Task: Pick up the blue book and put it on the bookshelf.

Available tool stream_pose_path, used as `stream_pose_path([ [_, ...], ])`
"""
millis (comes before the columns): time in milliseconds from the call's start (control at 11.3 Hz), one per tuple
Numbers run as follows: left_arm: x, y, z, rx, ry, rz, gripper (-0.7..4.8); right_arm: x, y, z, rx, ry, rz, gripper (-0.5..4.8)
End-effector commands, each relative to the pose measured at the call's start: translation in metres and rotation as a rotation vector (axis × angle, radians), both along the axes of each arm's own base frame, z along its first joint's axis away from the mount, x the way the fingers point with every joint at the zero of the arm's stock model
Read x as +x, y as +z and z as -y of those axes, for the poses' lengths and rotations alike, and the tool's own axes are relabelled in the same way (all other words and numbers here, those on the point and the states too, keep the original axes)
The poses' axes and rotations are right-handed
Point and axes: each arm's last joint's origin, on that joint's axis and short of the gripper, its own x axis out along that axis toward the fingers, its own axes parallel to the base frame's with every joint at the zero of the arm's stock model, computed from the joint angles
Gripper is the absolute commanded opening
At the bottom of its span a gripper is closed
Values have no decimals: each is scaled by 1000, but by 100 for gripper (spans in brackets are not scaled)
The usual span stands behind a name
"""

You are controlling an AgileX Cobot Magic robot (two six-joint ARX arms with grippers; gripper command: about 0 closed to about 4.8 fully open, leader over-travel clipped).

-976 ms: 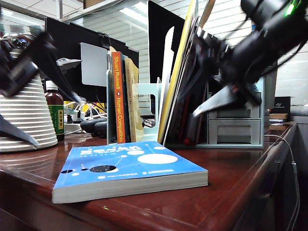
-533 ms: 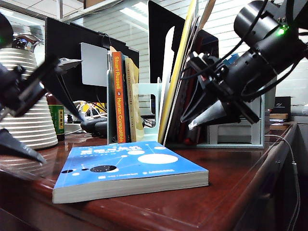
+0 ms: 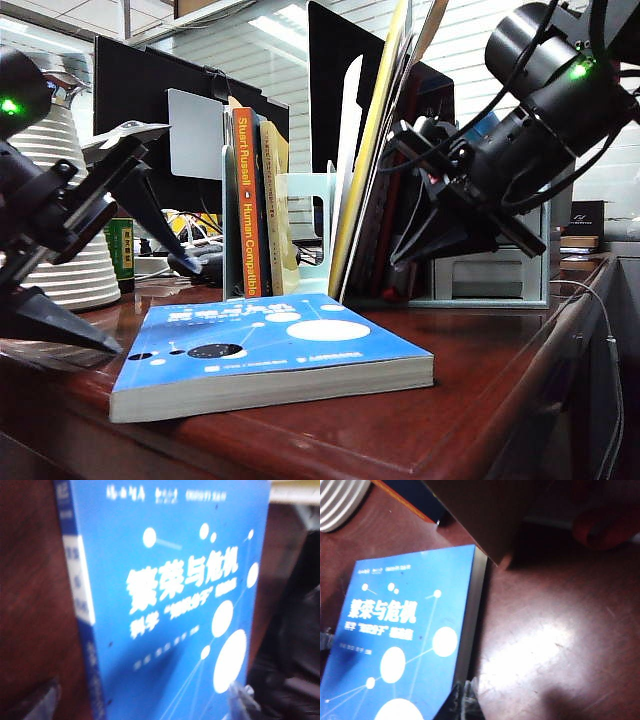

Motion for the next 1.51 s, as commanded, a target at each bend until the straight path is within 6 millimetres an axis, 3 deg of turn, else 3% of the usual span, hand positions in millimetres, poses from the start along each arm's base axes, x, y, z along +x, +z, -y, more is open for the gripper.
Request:
stream_pose_path([
  [89, 1, -7, 2, 16, 15, -25, 479, 2, -10, -7, -7, 16, -18, -8],
  [533, -2, -7, 15, 46, -10, -21, 479, 4, -42, -20, -43, 22, -112, -8],
  [1154, 6, -18, 26, -88, -111, -24, 479, 0, -47, -30, -1, 104, -140, -8],
  [1509, 10, -10, 29, -190, -187, 55, 479, -1, -49, -32, 8, 123, -152, -8],
])
